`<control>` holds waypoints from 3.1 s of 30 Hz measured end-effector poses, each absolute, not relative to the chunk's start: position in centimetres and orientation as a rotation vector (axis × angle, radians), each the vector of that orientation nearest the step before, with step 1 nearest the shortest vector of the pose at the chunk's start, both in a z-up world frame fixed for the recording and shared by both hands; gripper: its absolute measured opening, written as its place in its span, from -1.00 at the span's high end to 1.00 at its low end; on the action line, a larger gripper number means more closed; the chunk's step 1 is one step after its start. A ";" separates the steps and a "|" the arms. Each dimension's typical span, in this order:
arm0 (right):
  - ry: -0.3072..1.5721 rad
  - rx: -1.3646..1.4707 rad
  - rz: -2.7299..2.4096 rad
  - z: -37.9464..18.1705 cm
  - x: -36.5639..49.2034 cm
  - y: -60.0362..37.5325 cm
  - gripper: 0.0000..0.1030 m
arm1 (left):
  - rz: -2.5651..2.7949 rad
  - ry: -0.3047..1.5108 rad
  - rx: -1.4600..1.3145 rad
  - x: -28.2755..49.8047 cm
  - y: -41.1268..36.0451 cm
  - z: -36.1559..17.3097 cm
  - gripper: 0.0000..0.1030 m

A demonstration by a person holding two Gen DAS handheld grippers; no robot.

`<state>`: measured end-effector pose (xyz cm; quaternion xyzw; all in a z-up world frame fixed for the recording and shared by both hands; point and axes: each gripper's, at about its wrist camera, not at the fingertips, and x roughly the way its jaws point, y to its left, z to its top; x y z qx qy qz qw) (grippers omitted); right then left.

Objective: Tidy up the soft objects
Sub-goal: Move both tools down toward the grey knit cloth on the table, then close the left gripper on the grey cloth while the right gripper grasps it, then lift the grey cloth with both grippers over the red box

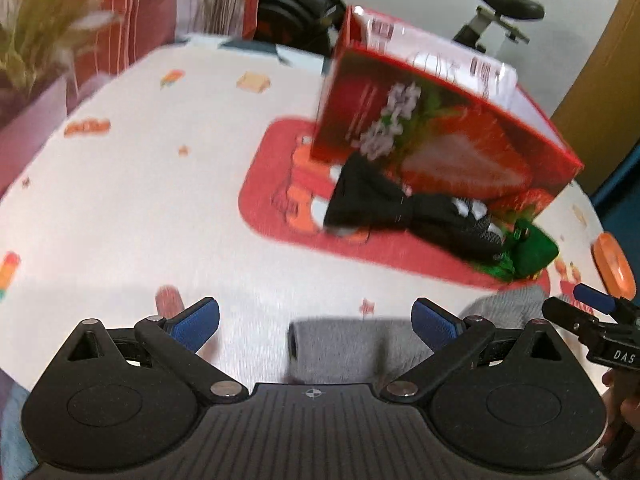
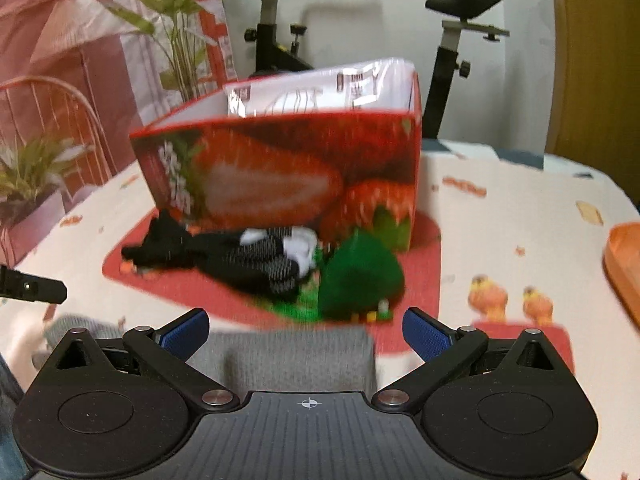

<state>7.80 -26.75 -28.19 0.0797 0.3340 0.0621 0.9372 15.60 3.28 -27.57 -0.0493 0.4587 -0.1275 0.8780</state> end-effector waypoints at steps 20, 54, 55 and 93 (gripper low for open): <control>0.716 0.141 0.147 -31.7 7.8 -26.4 -0.59 | -0.308 1.062 -0.046 15.3 1.0 -30.7 -1.00; 0.692 0.158 0.218 -31.4 7.1 -25.9 0.19 | -0.371 1.011 -0.036 15.1 0.9 -30.1 0.09; 0.693 0.161 0.221 -31.4 7.0 -25.9 0.25 | -0.370 1.008 -0.048 15.1 1.1 -30.0 0.18; 0.343 0.061 0.259 -15.7 12.4 -27.9 0.62 | -0.417 0.504 -0.053 20.9 0.3 -15.1 0.73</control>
